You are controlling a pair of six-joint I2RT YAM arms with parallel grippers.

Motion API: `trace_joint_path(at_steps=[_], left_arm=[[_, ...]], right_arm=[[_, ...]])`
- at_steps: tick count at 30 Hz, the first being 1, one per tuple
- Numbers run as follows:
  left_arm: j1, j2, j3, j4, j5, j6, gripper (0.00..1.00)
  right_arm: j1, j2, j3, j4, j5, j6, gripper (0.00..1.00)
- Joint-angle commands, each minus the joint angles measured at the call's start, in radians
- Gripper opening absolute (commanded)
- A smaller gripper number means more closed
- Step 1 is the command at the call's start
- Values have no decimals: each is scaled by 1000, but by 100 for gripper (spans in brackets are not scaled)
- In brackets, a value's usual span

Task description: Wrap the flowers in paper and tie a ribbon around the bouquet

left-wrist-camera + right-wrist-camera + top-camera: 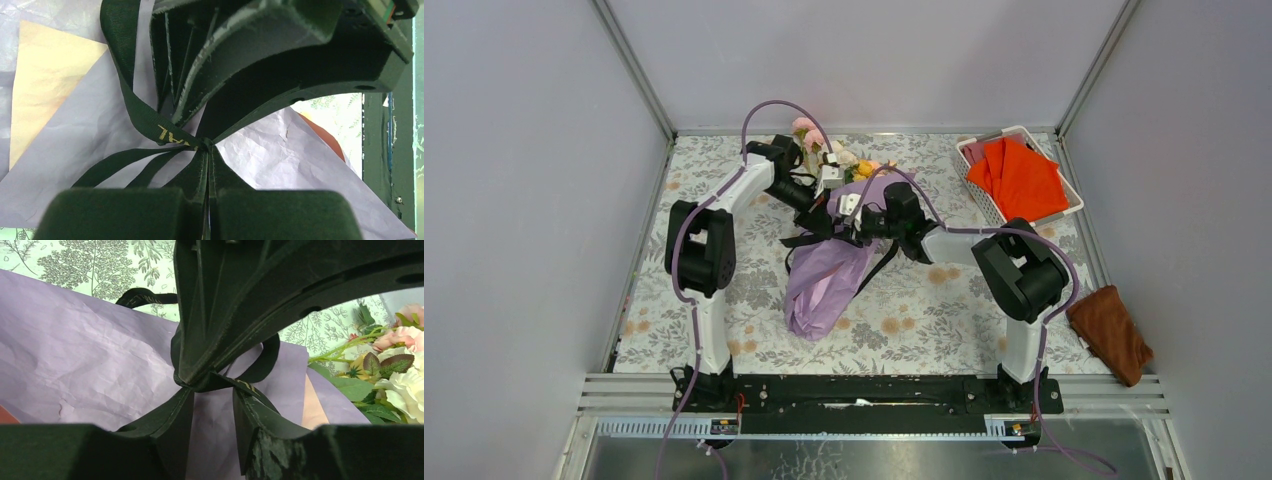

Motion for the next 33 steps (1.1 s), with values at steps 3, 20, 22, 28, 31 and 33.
trace_joint_path(at_steps=[3, 20, 22, 28, 31, 33], left_arm=[[-6, 0, 2, -17, 23, 19, 0], [-8, -1, -23, 11, -31, -2, 0], [-8, -9, -23, 11, -26, -4, 0], [-59, -97, -65, -67, -31, 61, 0], [-100, -175, -124, -79, -57, 81, 0], [-119, -191, -142, -118, -61, 116, 0]], right_arm=[[20, -39, -26, 106, -13, 27, 29], [19, -119, -134, 142, 100, 66, 0], [20, -121, -136, 145, 104, 66, 0], [20, -145, -168, 198, 79, 84, 21], [20, -168, -174, 174, 78, 94, 25], [18, -179, -189, 184, 88, 118, 25]])
